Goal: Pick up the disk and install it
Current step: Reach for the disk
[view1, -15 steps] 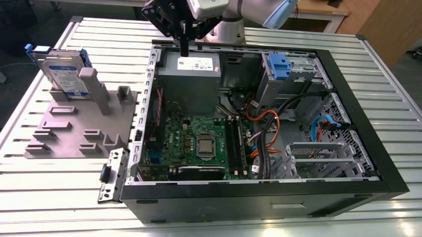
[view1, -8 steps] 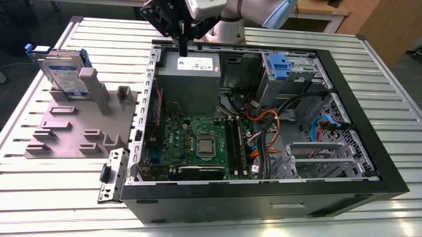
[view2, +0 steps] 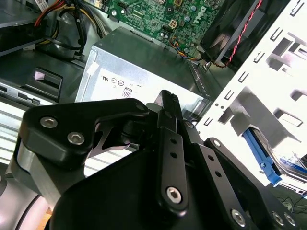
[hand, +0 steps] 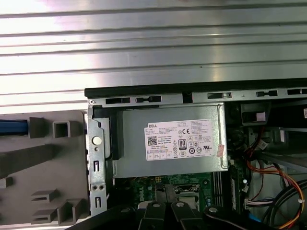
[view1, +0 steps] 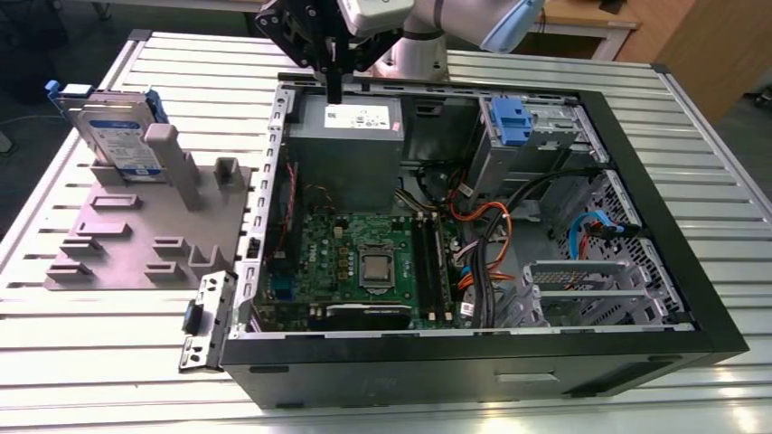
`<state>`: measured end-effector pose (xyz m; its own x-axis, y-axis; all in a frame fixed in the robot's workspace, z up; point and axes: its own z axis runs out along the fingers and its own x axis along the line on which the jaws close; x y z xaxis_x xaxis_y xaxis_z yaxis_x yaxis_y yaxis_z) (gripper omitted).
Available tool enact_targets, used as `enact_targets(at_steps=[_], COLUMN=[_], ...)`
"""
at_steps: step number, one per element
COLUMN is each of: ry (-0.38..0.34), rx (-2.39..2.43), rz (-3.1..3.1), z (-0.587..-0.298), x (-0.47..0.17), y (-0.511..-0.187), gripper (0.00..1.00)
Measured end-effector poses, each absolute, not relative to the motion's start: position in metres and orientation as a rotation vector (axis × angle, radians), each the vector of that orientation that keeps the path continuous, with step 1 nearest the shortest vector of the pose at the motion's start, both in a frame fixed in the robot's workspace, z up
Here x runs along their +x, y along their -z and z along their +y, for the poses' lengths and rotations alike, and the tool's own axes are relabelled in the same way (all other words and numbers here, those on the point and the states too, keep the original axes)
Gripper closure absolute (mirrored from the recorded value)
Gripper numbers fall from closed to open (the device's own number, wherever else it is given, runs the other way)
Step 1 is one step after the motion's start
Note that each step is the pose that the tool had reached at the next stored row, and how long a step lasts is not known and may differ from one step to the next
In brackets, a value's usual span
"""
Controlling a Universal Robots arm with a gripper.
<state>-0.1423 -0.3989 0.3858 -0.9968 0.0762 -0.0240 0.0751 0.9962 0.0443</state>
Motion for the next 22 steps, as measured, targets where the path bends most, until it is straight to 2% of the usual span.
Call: enact_targets(at_steps=[22], ry=[-0.069], rx=[0.118], rz=[3.113], z=[-0.399], x=[-0.159], y=[-0.386], gripper=[0.89])
